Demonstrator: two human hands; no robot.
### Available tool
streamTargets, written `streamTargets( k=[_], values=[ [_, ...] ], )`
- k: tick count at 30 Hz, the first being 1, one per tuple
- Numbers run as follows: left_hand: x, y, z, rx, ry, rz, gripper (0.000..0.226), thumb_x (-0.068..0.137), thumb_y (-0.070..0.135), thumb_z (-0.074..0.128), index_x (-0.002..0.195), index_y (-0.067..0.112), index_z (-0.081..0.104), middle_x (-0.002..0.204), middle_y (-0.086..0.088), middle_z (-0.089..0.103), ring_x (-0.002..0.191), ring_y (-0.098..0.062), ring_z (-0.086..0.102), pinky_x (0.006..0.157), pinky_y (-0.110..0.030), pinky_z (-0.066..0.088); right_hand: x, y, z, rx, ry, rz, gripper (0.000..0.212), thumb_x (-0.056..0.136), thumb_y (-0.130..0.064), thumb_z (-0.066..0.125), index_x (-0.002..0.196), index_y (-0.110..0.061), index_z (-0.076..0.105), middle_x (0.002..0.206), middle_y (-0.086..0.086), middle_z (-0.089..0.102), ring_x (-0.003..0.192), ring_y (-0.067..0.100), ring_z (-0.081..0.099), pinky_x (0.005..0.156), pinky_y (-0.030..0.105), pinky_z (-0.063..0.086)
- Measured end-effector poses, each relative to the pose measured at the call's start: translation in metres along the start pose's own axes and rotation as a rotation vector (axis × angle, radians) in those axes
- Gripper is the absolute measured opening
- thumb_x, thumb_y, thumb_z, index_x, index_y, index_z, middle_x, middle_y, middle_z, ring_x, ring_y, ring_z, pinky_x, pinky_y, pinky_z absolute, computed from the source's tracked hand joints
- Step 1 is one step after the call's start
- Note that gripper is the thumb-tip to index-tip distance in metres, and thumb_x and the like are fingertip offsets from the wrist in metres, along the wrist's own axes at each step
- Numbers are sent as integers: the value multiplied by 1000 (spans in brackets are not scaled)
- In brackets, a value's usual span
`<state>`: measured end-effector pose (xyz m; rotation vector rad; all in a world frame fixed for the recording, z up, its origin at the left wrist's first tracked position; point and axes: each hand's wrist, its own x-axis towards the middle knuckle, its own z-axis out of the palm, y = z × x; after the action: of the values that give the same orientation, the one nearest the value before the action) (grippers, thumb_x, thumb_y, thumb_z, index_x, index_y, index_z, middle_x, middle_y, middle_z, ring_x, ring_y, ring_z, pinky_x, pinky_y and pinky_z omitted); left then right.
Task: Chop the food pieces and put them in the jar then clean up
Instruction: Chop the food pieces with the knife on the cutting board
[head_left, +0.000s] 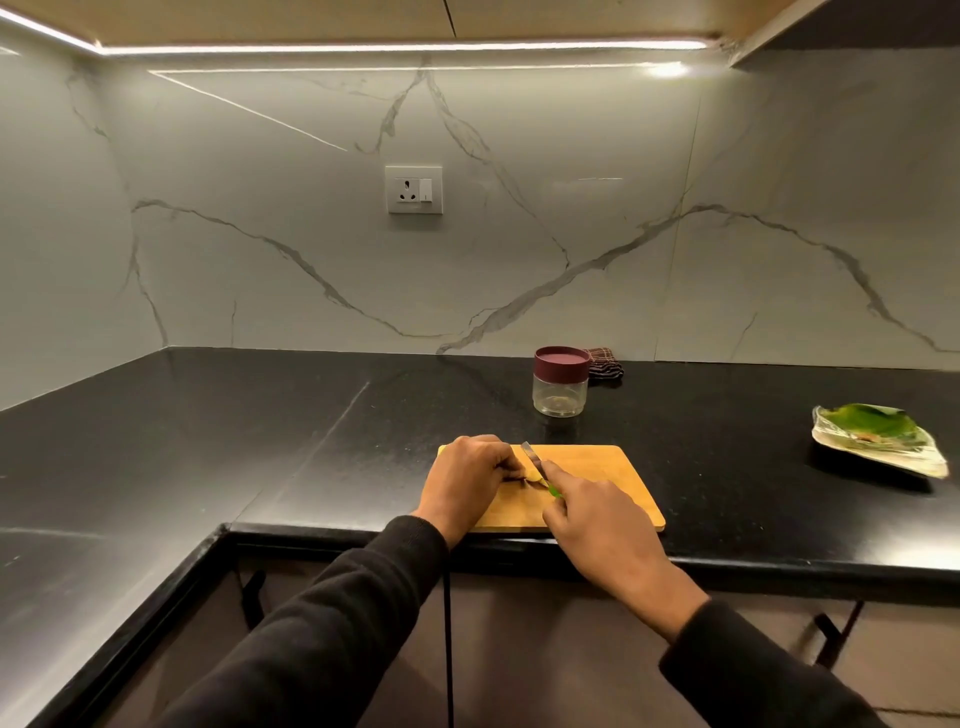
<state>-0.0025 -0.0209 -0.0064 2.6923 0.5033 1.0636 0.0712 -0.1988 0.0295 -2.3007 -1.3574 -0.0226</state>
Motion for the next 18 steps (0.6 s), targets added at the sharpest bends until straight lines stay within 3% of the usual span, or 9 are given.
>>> streamTargets(
  k=[2, 6, 10, 18],
  values=[
    [0, 0, 0, 18, 4, -6, 8, 89, 19, 74, 86, 23, 80, 87, 9, 73, 76, -4, 67, 73, -23, 58, 4, -1, 3, -19, -7, -18, 56, 105, -33, 42, 158, -38, 24, 95, -3, 62, 82, 11, 53, 64, 24, 38],
    [-1, 0, 0, 19, 14, -11, 9, 90, 20, 74, 87, 25, 80, 86, 11, 73, 75, -3, 67, 72, -21, 58, 6, -1, 9, -45, -6, -40, 55, 105, -32, 40, 158, -37, 24, 93, -4, 60, 80, 11, 52, 62, 25, 38],
    [-1, 2, -1, -1, 16, 2, 10, 90, 14, 73, 89, 21, 81, 89, 8, 74, 78, -2, 68, 77, -11, 54, 7, 1, 12, -83, 1, -44, 56, 105, -33, 40, 158, -37, 24, 98, -2, 63, 82, 12, 52, 65, 26, 39],
    [-2, 4, -4, -5, 12, 40, 10, 92, 16, 71, 94, 19, 81, 91, 4, 75, 80, -6, 70, 80, -16, 56, 17, -2, 11, -138, -22, -75, 54, 106, -35, 39, 158, -36, 24, 88, -6, 53, 77, 10, 50, 53, 22, 33]
  ],
)
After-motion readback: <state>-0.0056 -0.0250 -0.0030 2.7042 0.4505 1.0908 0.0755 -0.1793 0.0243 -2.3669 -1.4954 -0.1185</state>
